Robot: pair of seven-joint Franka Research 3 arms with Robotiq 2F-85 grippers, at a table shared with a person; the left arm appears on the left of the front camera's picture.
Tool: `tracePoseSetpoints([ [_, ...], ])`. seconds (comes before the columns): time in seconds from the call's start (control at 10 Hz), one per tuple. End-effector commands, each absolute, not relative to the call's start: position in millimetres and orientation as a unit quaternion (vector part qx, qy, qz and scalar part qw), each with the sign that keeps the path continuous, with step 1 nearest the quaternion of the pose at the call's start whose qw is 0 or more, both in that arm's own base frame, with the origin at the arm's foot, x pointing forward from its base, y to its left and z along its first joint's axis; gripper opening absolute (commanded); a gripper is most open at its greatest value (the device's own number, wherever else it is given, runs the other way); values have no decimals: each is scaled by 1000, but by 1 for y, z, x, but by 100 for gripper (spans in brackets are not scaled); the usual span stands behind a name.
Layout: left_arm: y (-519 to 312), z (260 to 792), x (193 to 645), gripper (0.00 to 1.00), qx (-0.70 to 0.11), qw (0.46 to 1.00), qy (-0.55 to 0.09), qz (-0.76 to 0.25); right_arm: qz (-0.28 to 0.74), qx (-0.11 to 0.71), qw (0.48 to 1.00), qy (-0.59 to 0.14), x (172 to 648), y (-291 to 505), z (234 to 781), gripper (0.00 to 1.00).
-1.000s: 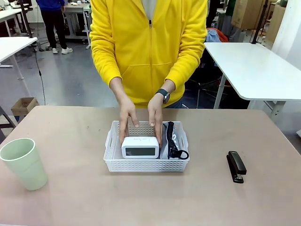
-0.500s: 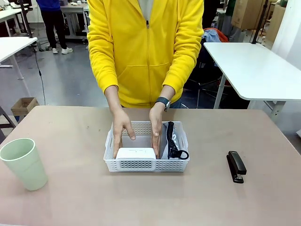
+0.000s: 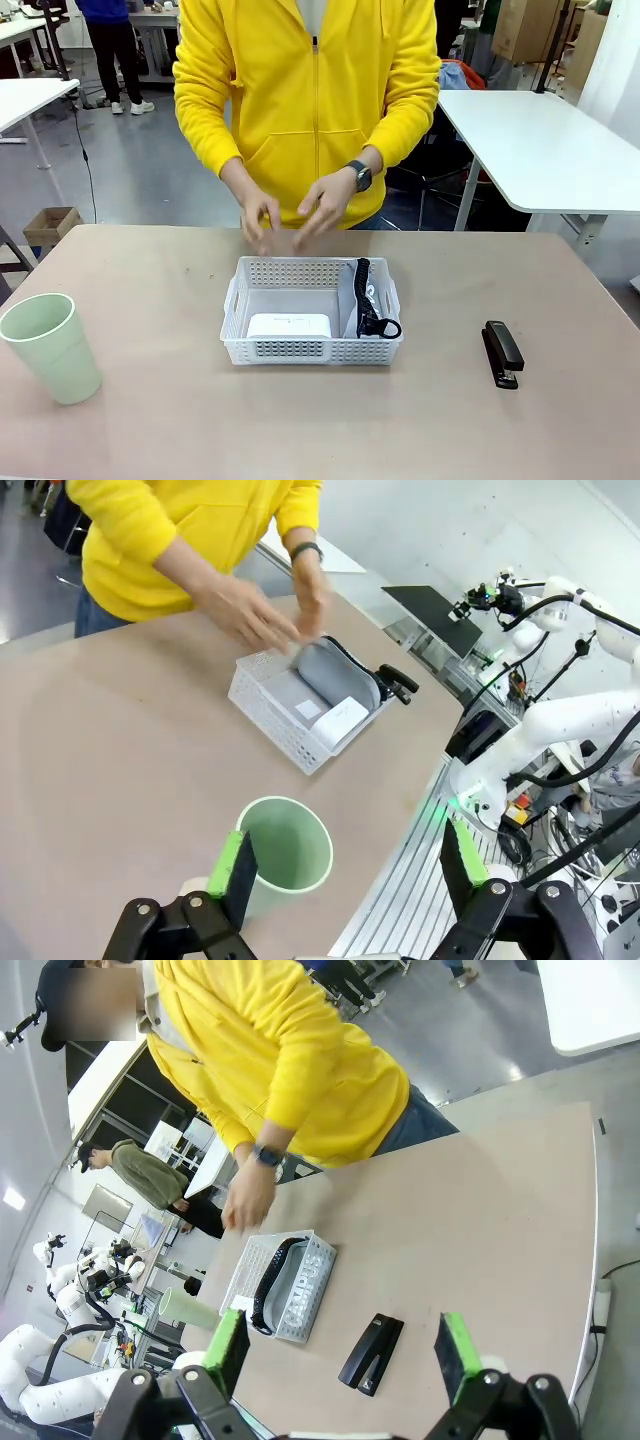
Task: Efficiently arrange items inside the basket to fit them all.
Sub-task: Pick up the Stapler and place it inside the Organizing basket.
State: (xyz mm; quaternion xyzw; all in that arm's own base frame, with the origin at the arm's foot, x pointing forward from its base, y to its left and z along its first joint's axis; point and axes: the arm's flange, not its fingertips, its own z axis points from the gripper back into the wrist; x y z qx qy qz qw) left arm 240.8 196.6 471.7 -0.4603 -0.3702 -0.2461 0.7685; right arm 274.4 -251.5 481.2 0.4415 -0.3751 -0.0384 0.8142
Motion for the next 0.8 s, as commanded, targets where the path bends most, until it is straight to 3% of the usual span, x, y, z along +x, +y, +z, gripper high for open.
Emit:
tracePoseSetpoints([
  [0.0,196,473,241,97,-463,761,-378,-253,-30,443,806,-391,276,-252,481,100],
  [0.7,196,473,241,97,-463,761,-378,-253,-38,442,814,-375,274,-251,481,100],
])
